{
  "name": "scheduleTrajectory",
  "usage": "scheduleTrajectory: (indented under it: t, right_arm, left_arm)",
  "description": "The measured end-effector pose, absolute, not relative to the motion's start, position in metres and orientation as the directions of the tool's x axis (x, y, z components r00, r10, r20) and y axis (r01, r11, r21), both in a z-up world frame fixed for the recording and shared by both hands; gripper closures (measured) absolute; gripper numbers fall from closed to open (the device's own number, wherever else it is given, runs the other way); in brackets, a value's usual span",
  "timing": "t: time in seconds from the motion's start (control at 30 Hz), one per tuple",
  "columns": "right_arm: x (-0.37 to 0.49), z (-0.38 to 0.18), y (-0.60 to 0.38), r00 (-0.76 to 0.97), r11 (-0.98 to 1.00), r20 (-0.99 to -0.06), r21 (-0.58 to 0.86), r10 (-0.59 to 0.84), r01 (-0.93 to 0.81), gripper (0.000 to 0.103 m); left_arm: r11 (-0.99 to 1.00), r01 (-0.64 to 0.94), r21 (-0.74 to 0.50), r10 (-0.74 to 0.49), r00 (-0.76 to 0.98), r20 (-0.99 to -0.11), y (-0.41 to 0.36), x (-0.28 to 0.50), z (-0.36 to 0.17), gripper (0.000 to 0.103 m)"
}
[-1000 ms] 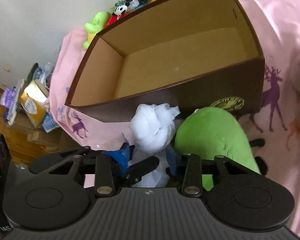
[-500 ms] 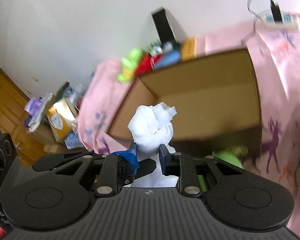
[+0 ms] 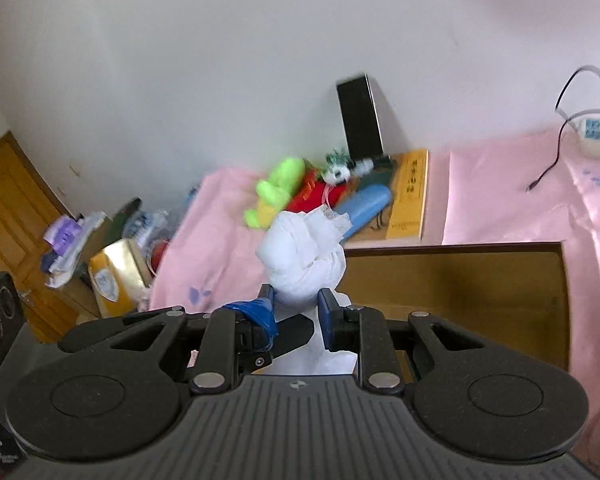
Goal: Organize soft objects
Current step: 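Carry the white bundle over the box and lower it inside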
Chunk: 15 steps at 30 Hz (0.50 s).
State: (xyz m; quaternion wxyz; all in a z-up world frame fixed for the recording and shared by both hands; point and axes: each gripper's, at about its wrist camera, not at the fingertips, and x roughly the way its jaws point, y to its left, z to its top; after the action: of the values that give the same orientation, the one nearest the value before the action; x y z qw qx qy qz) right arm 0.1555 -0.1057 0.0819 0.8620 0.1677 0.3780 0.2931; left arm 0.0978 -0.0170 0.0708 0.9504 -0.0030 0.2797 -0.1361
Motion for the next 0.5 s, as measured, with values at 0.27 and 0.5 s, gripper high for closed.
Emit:
scheduleTrajectory:
  t: [0.27, 0.5]
  right_arm:
    - [0.214, 0.022, -0.071, 0.409, 0.79, -0.676, 0.529, 0.613, -0.309, 0.099]
    - [0.24, -0.018, -0.047, 0.336, 0.794, -0.72, 0.534, 0.607, -0.29, 0.099]
  left_arm:
    - [0.982, 0.127, -0.143, -0.191, 0.691, -0.697, 0.013, 0.16, 0.012, 0.093]
    - [0.992, 0.021, -0.127, -0.114, 0.606, -0.788, 0.03, 0.195, -0.026, 0.093]
